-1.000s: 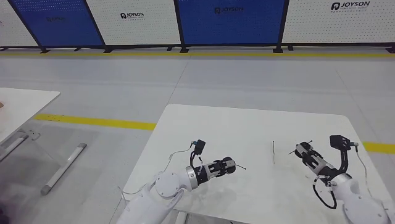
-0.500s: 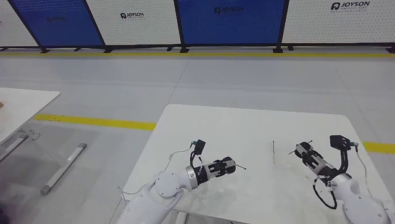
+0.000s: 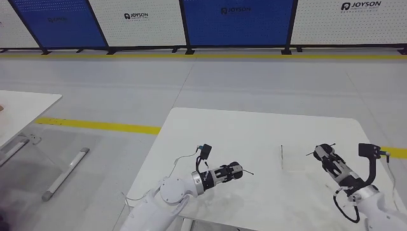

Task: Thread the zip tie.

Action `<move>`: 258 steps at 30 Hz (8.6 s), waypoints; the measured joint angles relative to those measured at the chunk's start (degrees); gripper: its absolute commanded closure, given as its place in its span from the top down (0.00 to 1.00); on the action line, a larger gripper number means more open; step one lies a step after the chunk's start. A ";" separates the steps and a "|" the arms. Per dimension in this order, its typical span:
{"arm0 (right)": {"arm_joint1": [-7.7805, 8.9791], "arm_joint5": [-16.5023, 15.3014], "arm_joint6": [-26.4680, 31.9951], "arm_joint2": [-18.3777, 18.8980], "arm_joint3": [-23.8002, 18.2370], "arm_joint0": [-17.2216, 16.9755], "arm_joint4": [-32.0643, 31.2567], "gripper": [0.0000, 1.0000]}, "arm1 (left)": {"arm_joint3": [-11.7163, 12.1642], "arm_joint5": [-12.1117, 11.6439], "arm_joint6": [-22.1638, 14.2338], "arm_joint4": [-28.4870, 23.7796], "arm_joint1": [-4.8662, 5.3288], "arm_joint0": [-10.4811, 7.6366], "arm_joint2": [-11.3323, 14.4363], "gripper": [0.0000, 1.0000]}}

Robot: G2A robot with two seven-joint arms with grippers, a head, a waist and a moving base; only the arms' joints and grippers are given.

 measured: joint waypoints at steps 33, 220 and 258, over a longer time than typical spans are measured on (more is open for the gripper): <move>0.00 0.01 -0.01 0.00 0.00 0.00 0.00 0.00 | -0.24 0.15 0.44 -0.31 -0.04 0.03 0.05 0.00; -4.85 9.74 -15.28 -20.86 -3.78 0.00 -5.43 0.00 | -9.67 3.96 9.80 3.13 0.02 -0.17 0.46 0.00; -5.53 9.69 -15.78 -21.58 -1.82 1.00 -5.67 0.00 | -9.67 3.96 9.80 3.13 0.02 -0.17 0.46 0.00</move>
